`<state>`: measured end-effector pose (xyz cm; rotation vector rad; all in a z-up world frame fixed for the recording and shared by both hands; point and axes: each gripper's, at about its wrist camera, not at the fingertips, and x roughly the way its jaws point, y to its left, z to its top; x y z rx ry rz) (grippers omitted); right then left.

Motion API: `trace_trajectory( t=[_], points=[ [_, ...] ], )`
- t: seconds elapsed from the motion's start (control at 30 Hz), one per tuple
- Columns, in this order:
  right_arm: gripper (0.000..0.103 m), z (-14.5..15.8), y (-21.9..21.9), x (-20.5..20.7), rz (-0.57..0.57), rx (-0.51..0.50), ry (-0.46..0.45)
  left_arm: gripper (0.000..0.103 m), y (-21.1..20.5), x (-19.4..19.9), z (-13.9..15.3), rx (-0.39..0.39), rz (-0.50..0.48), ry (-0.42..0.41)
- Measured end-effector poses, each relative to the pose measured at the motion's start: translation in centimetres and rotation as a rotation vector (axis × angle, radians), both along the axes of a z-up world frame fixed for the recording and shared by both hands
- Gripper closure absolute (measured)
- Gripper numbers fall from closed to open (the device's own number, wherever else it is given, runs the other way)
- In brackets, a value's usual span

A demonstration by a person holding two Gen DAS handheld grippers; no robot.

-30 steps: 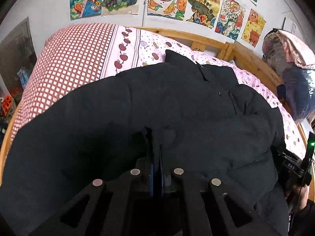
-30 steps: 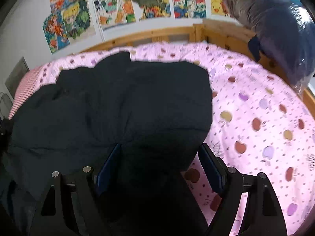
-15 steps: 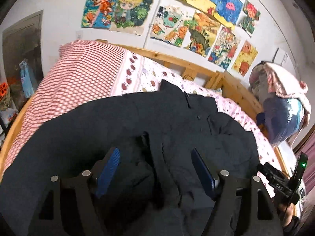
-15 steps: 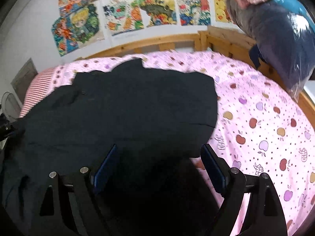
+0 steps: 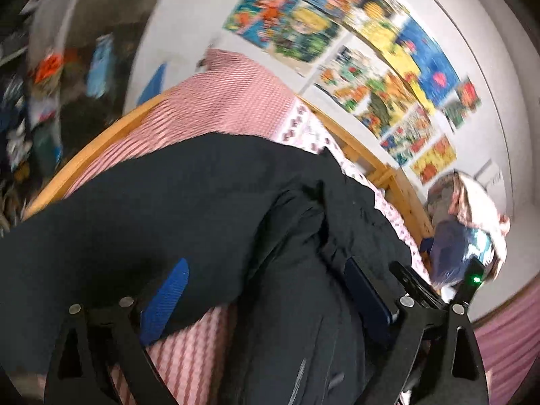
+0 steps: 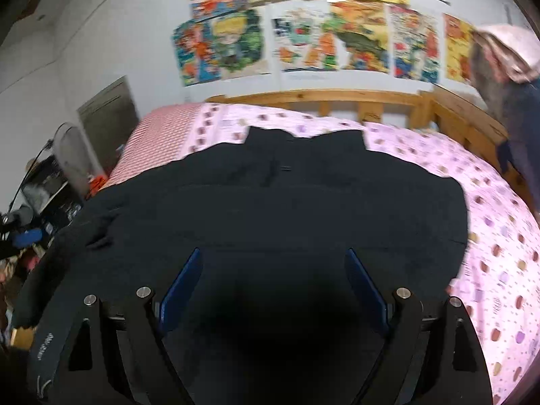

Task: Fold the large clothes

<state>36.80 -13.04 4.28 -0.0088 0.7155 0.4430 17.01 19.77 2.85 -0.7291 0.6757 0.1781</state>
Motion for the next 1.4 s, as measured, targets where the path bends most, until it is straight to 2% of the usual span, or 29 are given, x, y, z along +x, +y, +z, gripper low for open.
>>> trace_trajectory(
  t=[0.07, 0.2, 0.37, 0.5, 0.6, 0.7, 0.93, 1.17, 1.23, 1.27, 1.33, 1.4],
  points=[
    [0.021, 0.0, 1.5, -0.4, 0.028, -0.004, 0.004, 0.008, 0.1, -2.7, -1.2, -0.036, 0.063, 0.002],
    [0.021, -0.2, 4.3, -1.4, 0.075, -0.017, 0.003, 0.007, 0.3, -8.6, -4.4, -0.087, 0.312, 0.006],
    [0.021, -0.2, 7.6, -1.8, 0.099, -0.042, -0.022, 0.007, 1.3, -10.5, -7.1, -0.148, 0.443, 0.007],
    [0.021, 0.0, 9.3, -1.2, 0.065, -0.067, -0.051, 0.007, 2.8, -10.2, -9.2, -0.225, 0.517, -0.001],
    [0.021, -0.4, 10.0, -0.4, 0.044, -0.069, -0.036, 0.007, 2.9, -9.3, -10.0, -0.224, 0.552, -0.012],
    [0.021, -1.4, 10.4, 0.0, 0.031, -0.076, -0.013, 0.008, 2.8, -9.5, -11.0, -0.267, 0.589, 0.001],
    [0.021, -2.9, 10.3, 0.0, 0.021, -0.062, 0.016, 0.008, 1.2, -11.0, -12.4, -0.348, 0.619, -0.004],
    [0.021, -3.2, 10.6, 0.2, 0.037, -0.063, 0.006, 0.01, 2.8, -10.2, -12.7, -0.352, 0.658, -0.059],
    [0.021, -3.1, 10.8, 0.3, 0.038, -0.062, -0.001, 0.027, 2.9, -10.0, -12.0, -0.317, 0.649, -0.076],
    [0.021, -3.0, 10.8, 0.4, 0.04, -0.062, -0.008, 0.032, 2.9, -9.8, -11.5, -0.289, 0.64, -0.082],
    [0.021, -2.9, 11.0, 0.7, 0.042, -0.074, -0.025, 0.058, 3.2, -9.5, -10.8, -0.246, 0.622, -0.079],
    [0.021, -3.0, 11.3, 1.2, 0.04, -0.096, -0.027, 0.071, 3.8, -9.2, -9.9, -0.206, 0.613, -0.08]
  ],
)
